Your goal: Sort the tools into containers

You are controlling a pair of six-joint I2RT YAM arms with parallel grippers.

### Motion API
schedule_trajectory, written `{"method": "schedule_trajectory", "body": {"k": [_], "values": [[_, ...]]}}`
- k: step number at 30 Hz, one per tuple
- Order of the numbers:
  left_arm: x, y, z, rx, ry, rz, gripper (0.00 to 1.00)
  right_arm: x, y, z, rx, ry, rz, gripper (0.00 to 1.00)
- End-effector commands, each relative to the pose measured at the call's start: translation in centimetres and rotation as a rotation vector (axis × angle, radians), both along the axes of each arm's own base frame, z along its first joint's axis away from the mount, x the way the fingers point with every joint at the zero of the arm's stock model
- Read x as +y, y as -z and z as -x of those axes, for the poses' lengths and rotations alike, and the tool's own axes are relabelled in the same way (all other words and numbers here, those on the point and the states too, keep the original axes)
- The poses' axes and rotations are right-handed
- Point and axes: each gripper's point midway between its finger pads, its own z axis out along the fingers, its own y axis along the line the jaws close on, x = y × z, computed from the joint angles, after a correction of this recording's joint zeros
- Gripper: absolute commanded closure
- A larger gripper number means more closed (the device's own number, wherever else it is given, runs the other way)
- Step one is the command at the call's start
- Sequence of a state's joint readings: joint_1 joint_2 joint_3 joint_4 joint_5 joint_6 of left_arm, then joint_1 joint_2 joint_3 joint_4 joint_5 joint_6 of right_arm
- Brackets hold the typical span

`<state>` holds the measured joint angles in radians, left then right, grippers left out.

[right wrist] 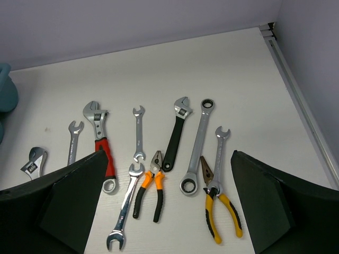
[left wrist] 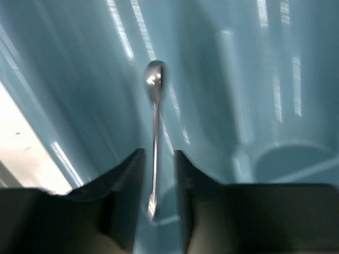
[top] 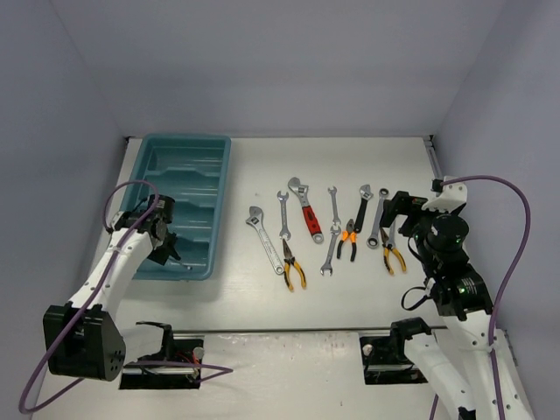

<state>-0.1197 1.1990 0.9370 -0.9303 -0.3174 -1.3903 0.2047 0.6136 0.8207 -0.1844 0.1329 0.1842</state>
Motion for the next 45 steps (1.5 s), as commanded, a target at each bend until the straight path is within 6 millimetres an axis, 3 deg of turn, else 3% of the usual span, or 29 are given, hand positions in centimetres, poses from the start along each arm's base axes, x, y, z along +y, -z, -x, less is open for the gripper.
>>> {"method": "schedule_trajectory", "body": {"k": [1,4,9,11,15,18,21,23,30,37,45], "values": [[2.0,-0.2,-0.3,-0.019,-0.076,-0.038,0.69,0.5,-0.4,-0.9,-0.026,-0.001,-0.035,0.00],[2.5,0.0,-0.2,-0.002,-0.077,-0.044,0.62,0.6,0.3,-1.2,-0.001,0.002,-0.039,0.00],[2.1,-1.1,-0.9,-0.029,-0.037,-0.018,0.39,0.5,1.5,-2.5,0.054,0.037,-0.047,0.00],[2.0,-2.7,-1.6,-0.067,0.013,-0.026,0.31,0.5,2.1,-3.5,0.091,0.053,-0.043,0.01],[1.8,-6.7,-2.8,-0.116,0.222,-0.089,0.22,-0.1,4.1,-5.9,0.214,0.148,-0.059,0.20],[1.2,-9.8,-3.9,-0.168,0.376,-0.122,0.21,0.0,6.4,-8.2,0.319,0.197,-0.078,0.28],[-0.6,-11.7,-4.5,-0.210,0.608,-0.132,0.22,-0.8,10.2,-10.4,0.451,0.262,-0.085,0.42],[-2.1,-12.4,-4.1,-0.236,0.722,-0.103,0.21,-1.8,13.2,-11.8,0.542,0.302,-0.094,0.46],[-5.2,-14.2,-2.0,-0.337,0.951,-0.049,0.21,-3.5,19.4,-13.9,0.717,0.319,-0.108,0.51],[-6.4,-14.8,-1.3,-0.376,1.031,-0.025,0.21,-3.4,23.3,-14.6,0.824,0.277,-0.084,0.59],[-6.8,-14.3,-1.0,-0.363,1.066,-0.018,0.21,-3.1,25.8,-15.0,0.885,0.245,-0.082,0.60]]}}
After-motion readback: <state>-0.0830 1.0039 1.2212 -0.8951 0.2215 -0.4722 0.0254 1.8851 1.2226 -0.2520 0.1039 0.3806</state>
